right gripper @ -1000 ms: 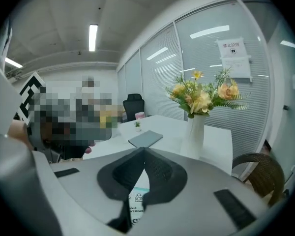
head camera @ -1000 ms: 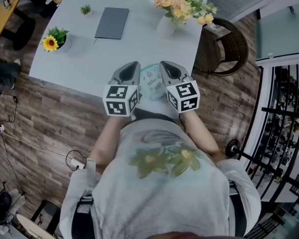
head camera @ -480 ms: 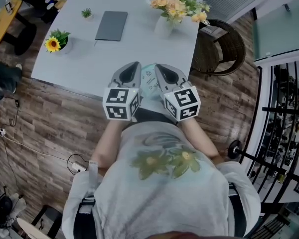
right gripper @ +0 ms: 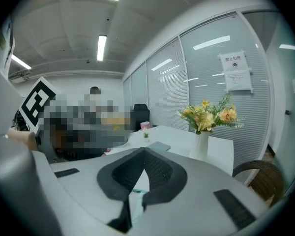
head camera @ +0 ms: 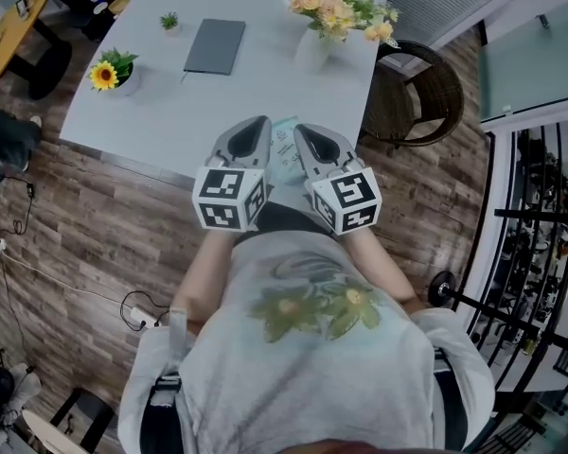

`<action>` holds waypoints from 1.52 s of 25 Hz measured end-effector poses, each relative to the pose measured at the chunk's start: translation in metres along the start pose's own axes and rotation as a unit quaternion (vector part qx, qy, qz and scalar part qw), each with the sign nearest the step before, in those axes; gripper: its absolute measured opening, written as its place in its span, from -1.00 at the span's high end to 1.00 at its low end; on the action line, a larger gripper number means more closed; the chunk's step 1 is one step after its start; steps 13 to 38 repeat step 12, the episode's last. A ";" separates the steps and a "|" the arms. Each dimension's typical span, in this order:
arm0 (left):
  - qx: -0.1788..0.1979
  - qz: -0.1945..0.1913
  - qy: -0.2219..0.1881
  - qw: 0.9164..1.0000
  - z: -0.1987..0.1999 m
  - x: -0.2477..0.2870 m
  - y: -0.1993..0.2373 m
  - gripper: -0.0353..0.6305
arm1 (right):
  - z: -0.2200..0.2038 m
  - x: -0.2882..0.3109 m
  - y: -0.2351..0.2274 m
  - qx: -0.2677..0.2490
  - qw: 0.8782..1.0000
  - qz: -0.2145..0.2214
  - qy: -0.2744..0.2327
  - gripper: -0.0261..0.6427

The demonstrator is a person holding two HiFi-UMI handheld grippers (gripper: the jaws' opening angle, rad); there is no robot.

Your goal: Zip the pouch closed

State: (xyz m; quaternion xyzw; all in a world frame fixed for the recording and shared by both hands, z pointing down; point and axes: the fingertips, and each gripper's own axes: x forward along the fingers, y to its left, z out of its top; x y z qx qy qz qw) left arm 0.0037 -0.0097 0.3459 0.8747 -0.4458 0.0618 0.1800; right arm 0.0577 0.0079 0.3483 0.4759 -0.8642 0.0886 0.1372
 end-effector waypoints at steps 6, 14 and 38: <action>0.001 0.001 -0.005 1.000 0.001 -0.006 -0.005 0.88 | -0.001 -0.005 0.001 -0.002 1.000 -0.001 -0.002 0.87; 0.006 0.000 -0.002 1.000 0.001 -0.003 -0.011 0.88 | 0.000 -0.009 0.000 -0.003 1.000 -0.002 -0.004 0.87; 0.006 0.000 -0.002 1.000 0.001 -0.003 -0.011 0.88 | 0.000 -0.009 0.000 -0.003 1.000 -0.002 -0.004 0.87</action>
